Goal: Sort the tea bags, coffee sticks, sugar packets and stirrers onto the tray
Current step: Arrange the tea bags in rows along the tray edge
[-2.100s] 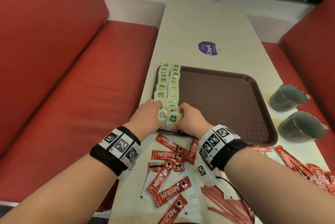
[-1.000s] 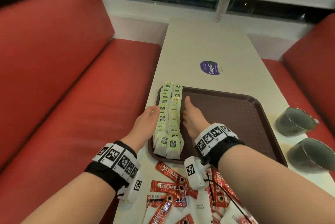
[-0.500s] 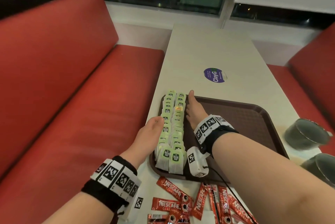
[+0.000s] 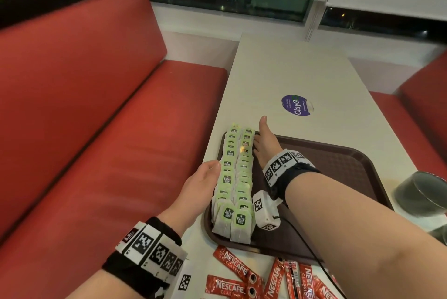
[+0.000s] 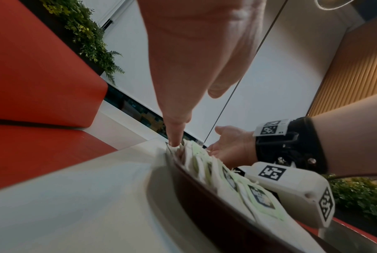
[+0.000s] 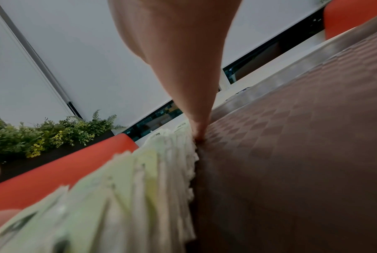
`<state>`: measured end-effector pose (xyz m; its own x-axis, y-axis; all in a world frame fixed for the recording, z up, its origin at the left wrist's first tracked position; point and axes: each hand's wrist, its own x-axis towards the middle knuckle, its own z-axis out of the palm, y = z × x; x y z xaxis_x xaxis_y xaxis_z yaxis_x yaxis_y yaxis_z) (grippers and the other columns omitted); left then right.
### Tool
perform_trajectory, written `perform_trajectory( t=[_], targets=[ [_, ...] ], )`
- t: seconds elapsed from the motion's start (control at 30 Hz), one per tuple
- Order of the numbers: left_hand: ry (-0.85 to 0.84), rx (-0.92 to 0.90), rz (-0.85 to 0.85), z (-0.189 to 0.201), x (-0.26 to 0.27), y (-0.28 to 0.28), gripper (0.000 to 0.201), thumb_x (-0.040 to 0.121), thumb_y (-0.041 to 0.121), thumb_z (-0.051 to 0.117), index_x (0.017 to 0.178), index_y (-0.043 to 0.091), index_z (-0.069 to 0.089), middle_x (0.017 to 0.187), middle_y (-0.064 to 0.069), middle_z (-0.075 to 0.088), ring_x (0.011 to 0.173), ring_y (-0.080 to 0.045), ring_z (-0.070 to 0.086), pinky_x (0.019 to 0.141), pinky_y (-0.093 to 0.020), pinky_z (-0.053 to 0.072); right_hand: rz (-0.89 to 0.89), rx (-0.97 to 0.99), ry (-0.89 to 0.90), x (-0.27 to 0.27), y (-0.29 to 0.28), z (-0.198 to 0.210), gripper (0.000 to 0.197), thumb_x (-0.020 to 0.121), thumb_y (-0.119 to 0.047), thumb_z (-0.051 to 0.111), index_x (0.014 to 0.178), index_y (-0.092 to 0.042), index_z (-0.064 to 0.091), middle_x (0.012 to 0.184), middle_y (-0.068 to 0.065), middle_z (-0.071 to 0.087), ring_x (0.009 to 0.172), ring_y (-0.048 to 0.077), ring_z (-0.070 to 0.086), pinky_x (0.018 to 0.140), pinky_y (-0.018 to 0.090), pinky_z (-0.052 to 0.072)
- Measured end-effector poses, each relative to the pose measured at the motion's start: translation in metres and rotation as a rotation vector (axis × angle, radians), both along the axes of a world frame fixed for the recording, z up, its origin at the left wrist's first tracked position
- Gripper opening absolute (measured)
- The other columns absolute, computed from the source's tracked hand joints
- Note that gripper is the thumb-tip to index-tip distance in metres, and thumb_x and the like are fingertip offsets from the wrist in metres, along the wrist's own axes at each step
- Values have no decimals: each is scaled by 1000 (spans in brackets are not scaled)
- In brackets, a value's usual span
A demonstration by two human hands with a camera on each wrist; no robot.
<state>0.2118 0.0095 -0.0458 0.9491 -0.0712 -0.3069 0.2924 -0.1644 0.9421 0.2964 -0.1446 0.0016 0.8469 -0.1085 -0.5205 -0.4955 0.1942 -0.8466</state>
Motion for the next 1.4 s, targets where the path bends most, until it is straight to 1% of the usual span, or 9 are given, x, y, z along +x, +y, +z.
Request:
perform_trajectory(
  t=[0.13,0.3,0.5,0.6,0.7,0.93,1.1,1.2,1.4],
  targets=[
    [-1,-14,-2,-2,0,2,18,95,50,42,111,44,47,121,16,55,118,-5,50,105,-29,38,12,0,22,1,3,3,69,98,-56,26,145,-6,32,145,11,42,134,26,41,85,29,33],
    [17,-45,17,-1,-4,8,19,95,51,40,111,43,49,126,11,53,124,-9,47,111,-36,34,-39,-26,67,-3,-5,3,81,94,-66,24,152,-11,12,157,11,22,144,24,23,114,39,22],
    [73,-95,-35,8,-32,28,31,92,51,44,120,39,49,130,10,51,123,-7,48,108,-30,36,240,-15,134,-80,-32,14,83,93,-67,23,152,-12,6,160,9,8,148,22,6,119,43,6],
    [-17,212,-161,19,-45,26,32,92,39,54,124,40,51,124,14,55,110,-2,52,98,-22,38,315,-62,188,-123,-39,8,76,94,-59,35,152,-15,15,158,4,19,146,23,18,119,41,14],
    [-287,641,-420,30,-51,13,45,93,22,57,135,32,46,133,16,48,120,-4,39,101,-17,27,494,-574,60,-142,-39,-9,73,87,-46,62,148,-19,30,149,3,40,133,20,42,112,38,33],
    [-506,1141,-762,25,-41,-11,52,90,12,49,137,30,40,134,10,50,113,-19,39,90,-36,37,723,-896,-6,-146,-12,-14,65,86,-32,67,139,-10,36,127,4,56,98,14,52,76,20,38],
    [-521,1205,-722,17,-44,-7,42,88,19,52,129,28,46,123,9,53,111,-19,40,88,-35,36,654,-849,2,-148,-4,-19,47,86,-23,64,128,-11,46,123,7,60,105,20,58,79,24,45],
    [-537,1192,-673,16,-47,-4,38,88,23,53,125,26,48,120,8,52,112,-18,40,88,-34,36,572,-755,23,-151,-2,-18,58,92,-25,57,143,-9,32,136,7,53,119,20,52,80,18,36],
    [-514,1151,-599,11,-46,-3,41,87,22,57,126,28,47,122,8,50,114,-17,38,90,-32,34,302,-211,10,-157,5,-22,65,99,-30,48,152,-15,13,144,-9,38,115,3,37,95,22,29]
  ],
)
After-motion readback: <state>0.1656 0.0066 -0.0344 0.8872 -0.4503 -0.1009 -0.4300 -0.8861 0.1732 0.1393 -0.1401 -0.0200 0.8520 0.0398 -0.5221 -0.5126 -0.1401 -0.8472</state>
